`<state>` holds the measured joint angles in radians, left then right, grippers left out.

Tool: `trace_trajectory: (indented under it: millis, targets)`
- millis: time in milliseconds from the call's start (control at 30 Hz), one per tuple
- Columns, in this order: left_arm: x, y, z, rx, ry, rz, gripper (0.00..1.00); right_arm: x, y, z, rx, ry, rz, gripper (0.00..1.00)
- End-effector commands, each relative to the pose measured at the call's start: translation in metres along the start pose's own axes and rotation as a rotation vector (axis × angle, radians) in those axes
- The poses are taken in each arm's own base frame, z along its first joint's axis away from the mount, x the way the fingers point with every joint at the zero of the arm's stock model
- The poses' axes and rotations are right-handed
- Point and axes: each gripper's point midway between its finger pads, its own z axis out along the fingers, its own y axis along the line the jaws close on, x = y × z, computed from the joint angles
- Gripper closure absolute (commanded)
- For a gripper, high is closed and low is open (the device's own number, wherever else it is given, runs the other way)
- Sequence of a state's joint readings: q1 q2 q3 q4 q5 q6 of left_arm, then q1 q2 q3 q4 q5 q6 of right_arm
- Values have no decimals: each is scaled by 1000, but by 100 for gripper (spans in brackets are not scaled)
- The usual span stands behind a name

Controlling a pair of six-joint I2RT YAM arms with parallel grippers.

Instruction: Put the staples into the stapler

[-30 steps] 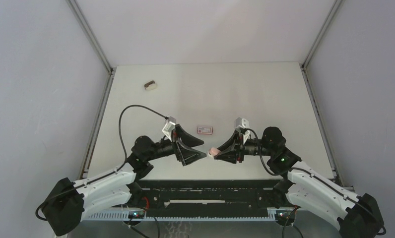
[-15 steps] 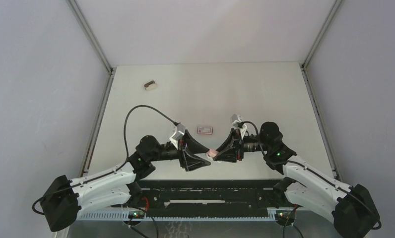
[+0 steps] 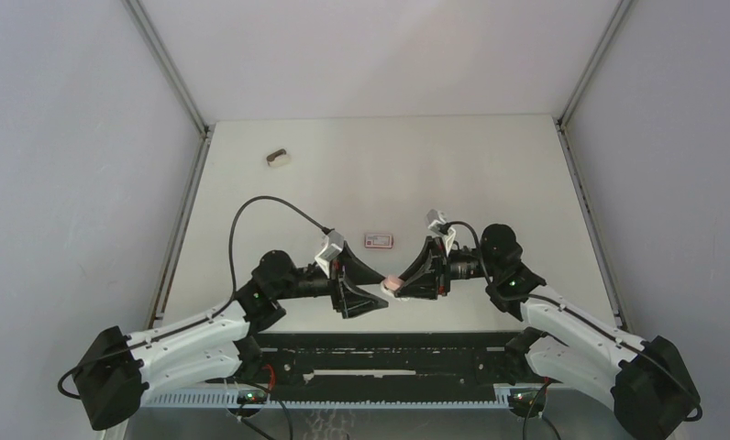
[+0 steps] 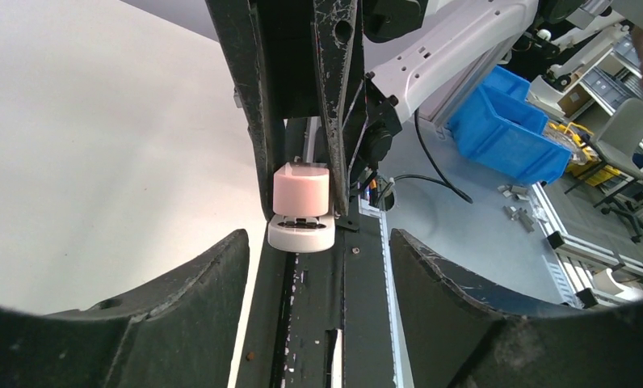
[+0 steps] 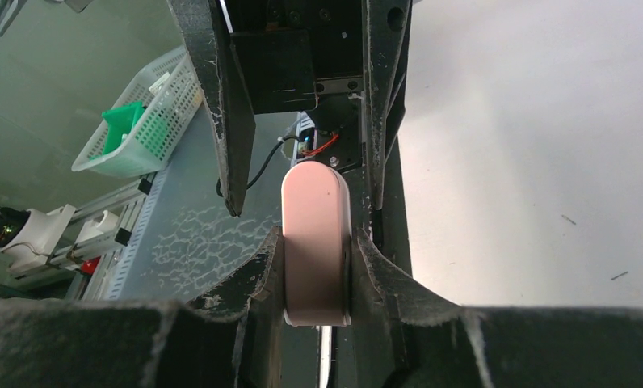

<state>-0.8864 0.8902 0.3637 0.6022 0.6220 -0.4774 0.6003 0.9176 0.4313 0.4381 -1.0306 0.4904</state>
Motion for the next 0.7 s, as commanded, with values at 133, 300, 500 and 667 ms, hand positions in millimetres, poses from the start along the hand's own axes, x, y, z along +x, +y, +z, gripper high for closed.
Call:
trace_trajectory:
  millis: [133,300,500,667]
  targets:
    - [-37,-10,9,28,-79,78,31,-20,15,7,-58,-25,-70,100]
    - [-38,-13,11,49,-82,73,36,-20,16,10,-71,-25,-67,100]
    - [-37,-14,11,56,-75,74,57,-20,15,10,-66,-27,-67,100]
    - [-37,-13,11,47,-80,65,84,-24,10,7,-22,-47,-87,79]
